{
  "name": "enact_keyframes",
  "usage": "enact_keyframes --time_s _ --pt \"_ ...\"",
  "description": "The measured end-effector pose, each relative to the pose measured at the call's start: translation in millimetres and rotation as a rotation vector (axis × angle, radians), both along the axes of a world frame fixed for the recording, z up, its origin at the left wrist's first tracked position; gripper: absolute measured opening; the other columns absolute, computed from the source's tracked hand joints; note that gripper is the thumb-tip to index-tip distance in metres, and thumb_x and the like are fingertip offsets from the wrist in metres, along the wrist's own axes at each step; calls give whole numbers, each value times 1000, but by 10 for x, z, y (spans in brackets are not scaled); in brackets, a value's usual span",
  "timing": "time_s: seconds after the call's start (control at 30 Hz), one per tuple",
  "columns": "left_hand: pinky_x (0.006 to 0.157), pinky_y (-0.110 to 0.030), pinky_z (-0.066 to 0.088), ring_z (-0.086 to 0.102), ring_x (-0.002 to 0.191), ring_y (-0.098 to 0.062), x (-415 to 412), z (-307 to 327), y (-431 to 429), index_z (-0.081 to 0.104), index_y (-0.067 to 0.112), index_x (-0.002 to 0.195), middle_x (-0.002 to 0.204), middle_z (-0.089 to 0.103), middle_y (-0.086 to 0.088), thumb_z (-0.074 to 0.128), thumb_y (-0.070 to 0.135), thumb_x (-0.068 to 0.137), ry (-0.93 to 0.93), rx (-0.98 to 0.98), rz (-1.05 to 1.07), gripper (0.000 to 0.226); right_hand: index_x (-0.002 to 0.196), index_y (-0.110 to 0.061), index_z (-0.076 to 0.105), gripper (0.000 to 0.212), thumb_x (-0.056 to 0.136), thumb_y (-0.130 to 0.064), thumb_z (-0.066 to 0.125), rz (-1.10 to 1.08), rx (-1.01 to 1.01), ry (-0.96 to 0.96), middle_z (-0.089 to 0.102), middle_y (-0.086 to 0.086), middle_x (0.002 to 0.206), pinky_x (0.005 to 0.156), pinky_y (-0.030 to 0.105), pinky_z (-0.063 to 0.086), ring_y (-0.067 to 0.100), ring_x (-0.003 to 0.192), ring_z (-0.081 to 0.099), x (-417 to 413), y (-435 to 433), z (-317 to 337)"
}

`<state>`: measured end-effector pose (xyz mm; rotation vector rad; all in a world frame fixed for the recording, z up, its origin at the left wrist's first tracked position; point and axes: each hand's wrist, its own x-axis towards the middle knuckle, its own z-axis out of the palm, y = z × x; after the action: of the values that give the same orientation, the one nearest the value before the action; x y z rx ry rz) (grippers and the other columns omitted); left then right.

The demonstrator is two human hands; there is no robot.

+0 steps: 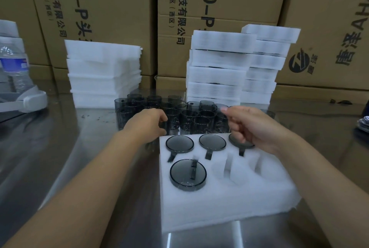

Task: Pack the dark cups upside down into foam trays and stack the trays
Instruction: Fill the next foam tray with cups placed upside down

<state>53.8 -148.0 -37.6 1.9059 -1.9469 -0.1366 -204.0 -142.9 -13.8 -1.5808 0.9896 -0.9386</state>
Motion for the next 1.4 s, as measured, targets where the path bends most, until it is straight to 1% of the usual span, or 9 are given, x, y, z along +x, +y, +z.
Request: enact_keyframes --time_s 0.23,0.37,0.5,0.67,0.77,0.9,1.07,1.27,1.4 --pt "90 -38 51 60 101 -25 13 -20 -16 66 20 112 114 66 -4 67 18 87 -37 -53 65 24 67 -20 44 28 90 -25 60 -410 27 -234 38 -7 43 34 18 27 10 35 32 -104 -141 -28" --pt "84 -38 52 60 97 -24 -84 81 32 66 23 106 110 66 -1 66 19 88 -72 -132 58 19 67 -19 44 28 89 -24 60 -430 24 -211 38 -7 42 34 19 27 10 34 33 -86 -148 -45" --pt "77 -35 47 58 99 -24 -237 191 108 66 23 110 111 60 1 65 24 89 -107 -345 50 22 67 -19 46 27 89 -25 60 -399 -9 -167 41 -7 42 35 17 29 10 35 36 -57 -146 -44" --pt "64 -26 35 50 82 -11 -508 192 267 66 26 104 96 53 13 65 29 89 -10 -558 -87 15 72 -16 51 26 90 -31 61 -325 -29 -163 48 -4 47 35 19 34 10 36 42 -29 -114 -32" --pt "66 -26 38 50 82 -7 -692 123 339 66 26 108 99 55 14 65 28 89 21 -595 -207 20 82 -12 57 30 88 -41 62 -259 -22 -145 58 -1 56 37 21 40 13 41 51 8 -81 -19" --pt "73 -30 45 54 96 -10 -787 55 362 65 24 115 107 58 11 62 27 90 -25 -596 -317 25 105 -14 57 42 84 -50 63 -215 -23 -175 64 9 90 45 25 50 20 54 66 60 -52 -8" --pt "72 -27 43 53 98 -10 -767 50 344 66 19 109 104 60 8 65 23 88 -8 -634 -351 21 107 -14 60 48 78 -51 68 -193 -52 -138 64 10 104 54 27 53 23 65 71 77 -62 -47" --pt "70 -30 46 50 89 -6 -764 35 329 66 21 107 102 56 10 68 23 86 37 -619 -380 21 100 -11 63 35 83 -41 68 -194 -59 -114 70 0 73 54 26 54 20 63 69 61 -89 -81" --pt "64 -23 43 39 83 1 -759 41 310 50 31 125 115 41 12 74 30 78 105 -614 -349 52 94 -12 61 23 84 -32 67 -241 -80 -127 67 1 74 52 25 53 17 55 65 58 -107 -88"
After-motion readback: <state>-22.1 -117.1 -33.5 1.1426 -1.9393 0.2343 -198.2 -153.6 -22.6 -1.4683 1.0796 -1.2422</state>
